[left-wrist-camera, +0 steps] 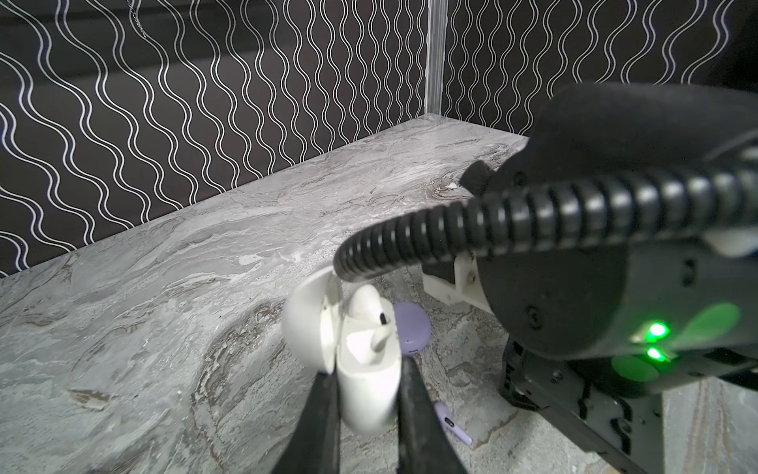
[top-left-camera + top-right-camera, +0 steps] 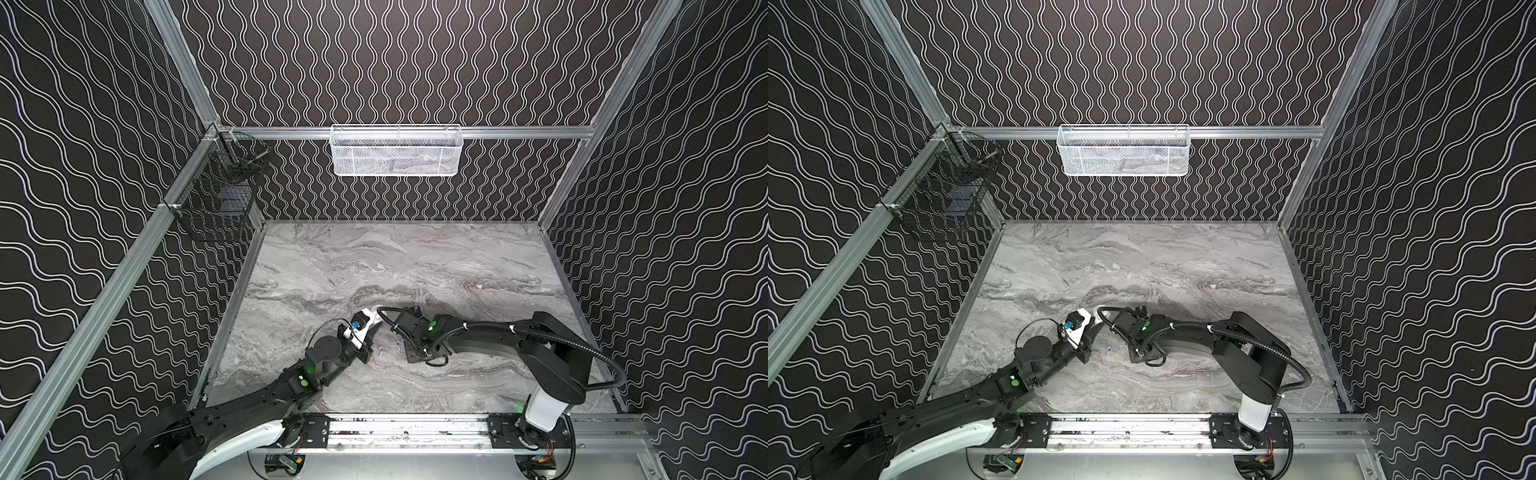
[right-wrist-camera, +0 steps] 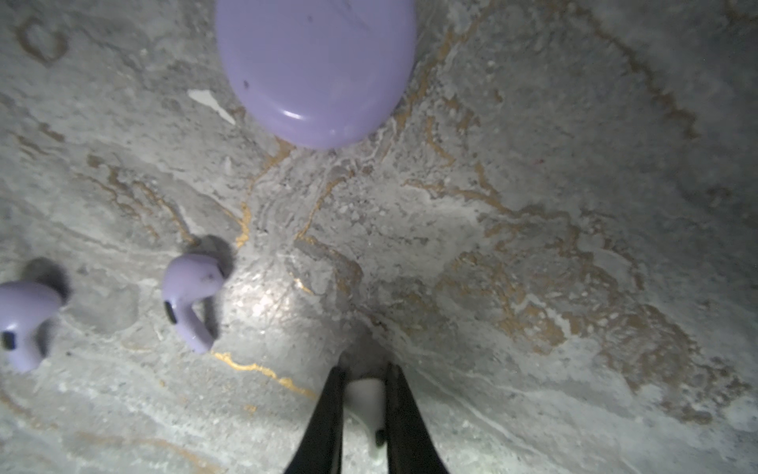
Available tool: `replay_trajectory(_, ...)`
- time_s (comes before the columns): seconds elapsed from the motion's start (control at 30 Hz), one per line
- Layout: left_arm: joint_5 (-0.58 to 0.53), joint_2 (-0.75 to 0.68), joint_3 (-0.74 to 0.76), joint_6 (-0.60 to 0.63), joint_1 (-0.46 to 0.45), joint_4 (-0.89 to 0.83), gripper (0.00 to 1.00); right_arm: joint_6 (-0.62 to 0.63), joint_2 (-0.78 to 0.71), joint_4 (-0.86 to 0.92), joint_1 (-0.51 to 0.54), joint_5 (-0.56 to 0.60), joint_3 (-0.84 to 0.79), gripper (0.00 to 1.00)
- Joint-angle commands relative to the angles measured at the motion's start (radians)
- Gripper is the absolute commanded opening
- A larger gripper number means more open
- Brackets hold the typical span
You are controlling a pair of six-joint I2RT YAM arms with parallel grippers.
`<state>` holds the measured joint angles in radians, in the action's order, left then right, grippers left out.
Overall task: Insert the wireless bluetooth earbuds into the charging case
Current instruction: 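Lower the right gripper and close it on the white earbud, then lift the white earbud with the right gripper toward the open case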
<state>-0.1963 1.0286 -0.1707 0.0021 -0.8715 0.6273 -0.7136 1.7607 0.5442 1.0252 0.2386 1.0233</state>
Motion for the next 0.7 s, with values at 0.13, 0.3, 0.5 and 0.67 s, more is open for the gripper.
replay_trajectory(0.13, 0.0, -0.002, -0.007, -0.002, 0.0, 0.026, 0.0, 0.002, -0.024, 0.017, 0.001, 0.031, 0.008, 0.12)
replay_trajectory(0.3, 0.001, 0.002, -0.007, -0.001, 0.001, 0.031, 0.0, -0.002, -0.052, -0.001, 0.001, 0.04, -0.005, 0.12)
replay_trajectory(0.5, 0.002, 0.0, -0.007, -0.001, 0.0, 0.028, 0.0, -0.007, -0.085, -0.015, 0.001, 0.067, -0.018, 0.09)
replay_trajectory(0.67, 0.008, 0.0, -0.007, -0.001, 0.0, 0.032, 0.0, -0.014, -0.122, -0.049, 0.003, 0.077, -0.052, 0.08)
